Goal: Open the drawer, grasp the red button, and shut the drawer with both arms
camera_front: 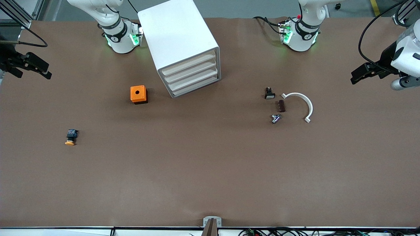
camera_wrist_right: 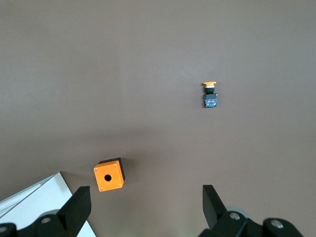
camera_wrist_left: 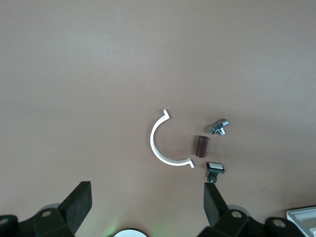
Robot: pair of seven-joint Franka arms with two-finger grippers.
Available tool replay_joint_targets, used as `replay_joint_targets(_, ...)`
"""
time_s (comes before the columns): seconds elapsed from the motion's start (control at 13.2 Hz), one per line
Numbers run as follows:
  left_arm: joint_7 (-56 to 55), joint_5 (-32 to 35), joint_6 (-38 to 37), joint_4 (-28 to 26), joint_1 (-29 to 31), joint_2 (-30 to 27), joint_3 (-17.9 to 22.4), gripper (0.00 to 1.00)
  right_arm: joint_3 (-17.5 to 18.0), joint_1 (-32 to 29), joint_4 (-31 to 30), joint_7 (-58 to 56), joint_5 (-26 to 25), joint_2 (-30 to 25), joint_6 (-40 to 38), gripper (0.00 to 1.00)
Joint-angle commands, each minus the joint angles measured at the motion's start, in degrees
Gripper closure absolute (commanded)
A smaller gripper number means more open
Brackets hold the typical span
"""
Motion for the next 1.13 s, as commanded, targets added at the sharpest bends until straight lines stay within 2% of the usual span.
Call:
replay_joint_targets(0.0,0.8,0.0,-0.2,1.3,0.0,0.6,-0.3,0.00,-0.1,0.7,1.0,0.0,-0.7,0.6,-0.3,0.00)
replay_joint_targets(0.6,0.2,-0.4,-0.3,3.3,0.1,4.2,-0.3,0.00,-0.1,0.8,1.0,0.0,-0.9,0.6,-0.3,0.00)
replay_joint_targets(0.83,-0.1,0.4,-0.2,3.8,-0.2,8.3,-0.3,0.00,-0.1,0.8,1.0,0.0,-0.9,0.6,-0.3,0.00)
replay_joint_targets(1.06,-0.2,2.5,-0.3,8.7,-0.6,15.1,-0.3,0.00,-0.1,0.9,1.0,0.0,-0.9,0.6,-0.3,0.00)
